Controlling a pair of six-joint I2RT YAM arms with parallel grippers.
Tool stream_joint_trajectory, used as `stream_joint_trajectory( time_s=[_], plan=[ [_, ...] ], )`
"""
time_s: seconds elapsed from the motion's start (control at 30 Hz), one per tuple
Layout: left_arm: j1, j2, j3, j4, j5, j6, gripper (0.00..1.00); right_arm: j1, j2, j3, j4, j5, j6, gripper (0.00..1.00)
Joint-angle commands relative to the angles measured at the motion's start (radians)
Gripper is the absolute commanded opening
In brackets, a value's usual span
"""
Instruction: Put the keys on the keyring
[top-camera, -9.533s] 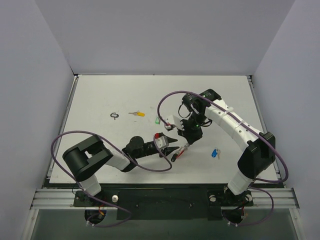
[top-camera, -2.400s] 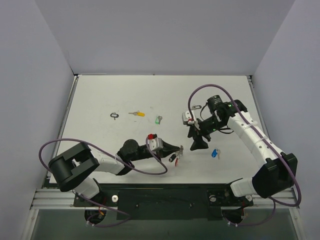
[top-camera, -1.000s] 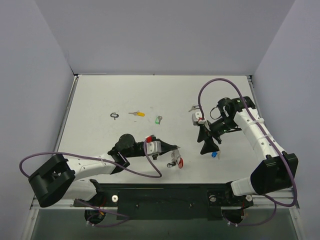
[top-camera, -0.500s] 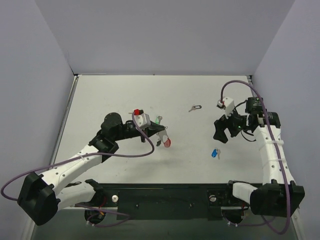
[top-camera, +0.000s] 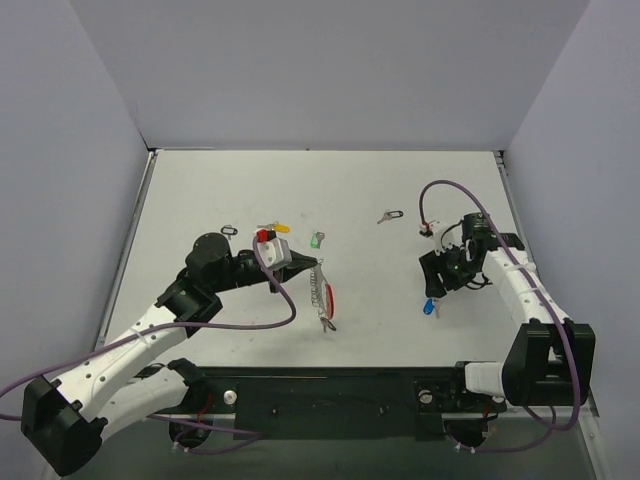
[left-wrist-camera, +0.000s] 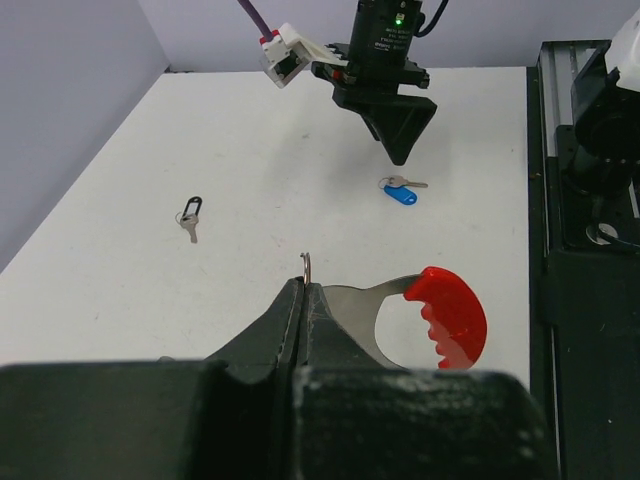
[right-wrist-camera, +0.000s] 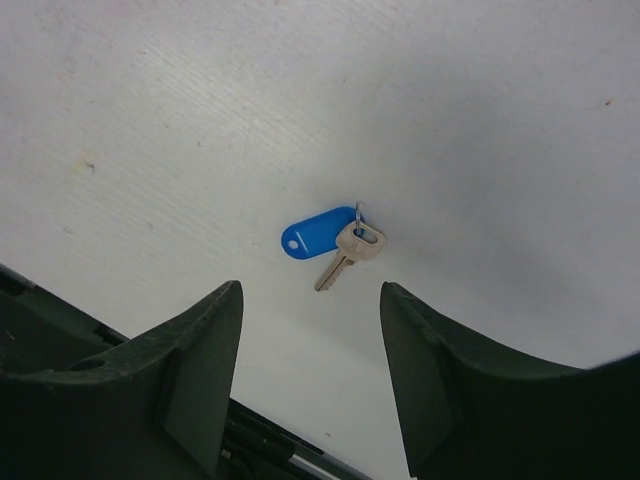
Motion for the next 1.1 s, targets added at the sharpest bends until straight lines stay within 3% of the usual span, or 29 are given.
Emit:
stream_joint_trajectory(
  time_s=[0.0,0.17,0.4,0.7,1.07],
  plan=[
    [-0.003,-0.014,0.005,0.008,-0.018,0.030,0.00,0.004,0.019,-0.010,0.070,0.110,0.054,0.51],
    [-0.003,-0.002,0.002,0.008,-0.018,0.036,0.00,0.005,0.091,-0.007,0.069,0.121,0.068,0.41],
    [-0.003,0.001,-0.003,0.005,-0.021,0.041,0.00,0.033,0.132,-0.013,0.093,0.166,0.117,0.41],
    [-0.003,-0.005,-0.001,-0.003,-0.024,0.051,0.00,0.057,0.234,0.010,0.088,0.202,0.138,0.28],
    [-0.001,-0.002,-0.001,-0.009,-0.027,0.059,0.00,0.066,0.280,0.021,0.090,0.224,0.143,0.24]
  ],
)
